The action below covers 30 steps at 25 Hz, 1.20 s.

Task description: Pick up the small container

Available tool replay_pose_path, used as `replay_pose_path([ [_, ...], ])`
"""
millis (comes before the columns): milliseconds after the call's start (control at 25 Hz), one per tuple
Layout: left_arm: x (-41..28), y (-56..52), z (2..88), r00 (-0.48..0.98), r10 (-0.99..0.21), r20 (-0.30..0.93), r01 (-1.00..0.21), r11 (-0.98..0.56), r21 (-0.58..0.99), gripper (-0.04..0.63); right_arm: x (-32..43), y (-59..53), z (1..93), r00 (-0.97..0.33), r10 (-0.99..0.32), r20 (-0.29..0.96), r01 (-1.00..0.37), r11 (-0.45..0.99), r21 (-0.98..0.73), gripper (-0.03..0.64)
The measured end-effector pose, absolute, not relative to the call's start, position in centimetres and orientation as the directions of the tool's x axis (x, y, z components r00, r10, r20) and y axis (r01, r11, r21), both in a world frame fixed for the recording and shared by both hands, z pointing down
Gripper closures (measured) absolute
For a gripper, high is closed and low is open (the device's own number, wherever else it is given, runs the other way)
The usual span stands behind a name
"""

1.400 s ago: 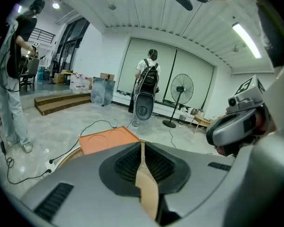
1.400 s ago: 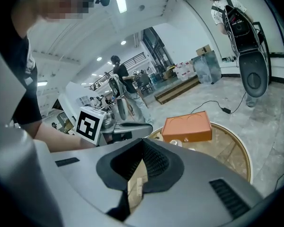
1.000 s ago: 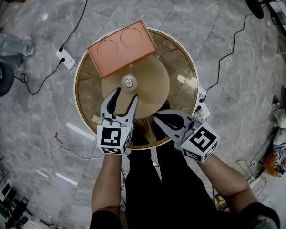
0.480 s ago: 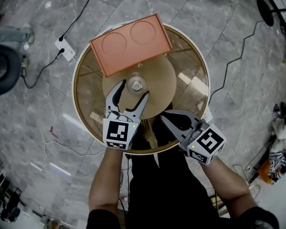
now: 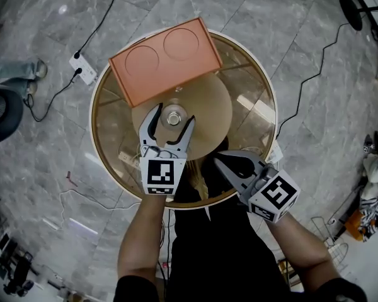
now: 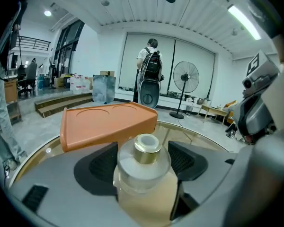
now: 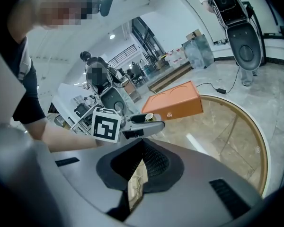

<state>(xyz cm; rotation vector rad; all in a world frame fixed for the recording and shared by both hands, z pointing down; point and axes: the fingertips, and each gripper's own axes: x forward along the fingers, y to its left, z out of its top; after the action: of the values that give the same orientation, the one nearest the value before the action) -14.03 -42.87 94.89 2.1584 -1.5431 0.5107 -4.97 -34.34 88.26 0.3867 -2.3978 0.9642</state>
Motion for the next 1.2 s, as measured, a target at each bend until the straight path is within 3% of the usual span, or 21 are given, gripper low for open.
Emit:
replay_pose_path([
  [600,-13.1,-42.9,94.1,0.385,-0.71,0.589,-0.91,-0.4,0.111,0.25,-2.3,-29.0,86.4,-0.794,-0.066,0.604,-0.489,0.66,-0.571,0.603],
  [880,-13.8,-40.2,84.8,0.409,-0.727,0.552,-0.91,-0.37,0.188,0.25,-5.8,-31.3,77.9,-0.816,-0.162,0.555,-0.486,0.713,-0.506,0.603],
  [1200,-15.1,-34.6,70.5,0.378,-0.753,0.539,-0.923,-0.353,0.155,0.25,-6.5,-29.2,64.9,-0.816,-0.268,0.512,-0.52,0.729,-0.446,0.603],
])
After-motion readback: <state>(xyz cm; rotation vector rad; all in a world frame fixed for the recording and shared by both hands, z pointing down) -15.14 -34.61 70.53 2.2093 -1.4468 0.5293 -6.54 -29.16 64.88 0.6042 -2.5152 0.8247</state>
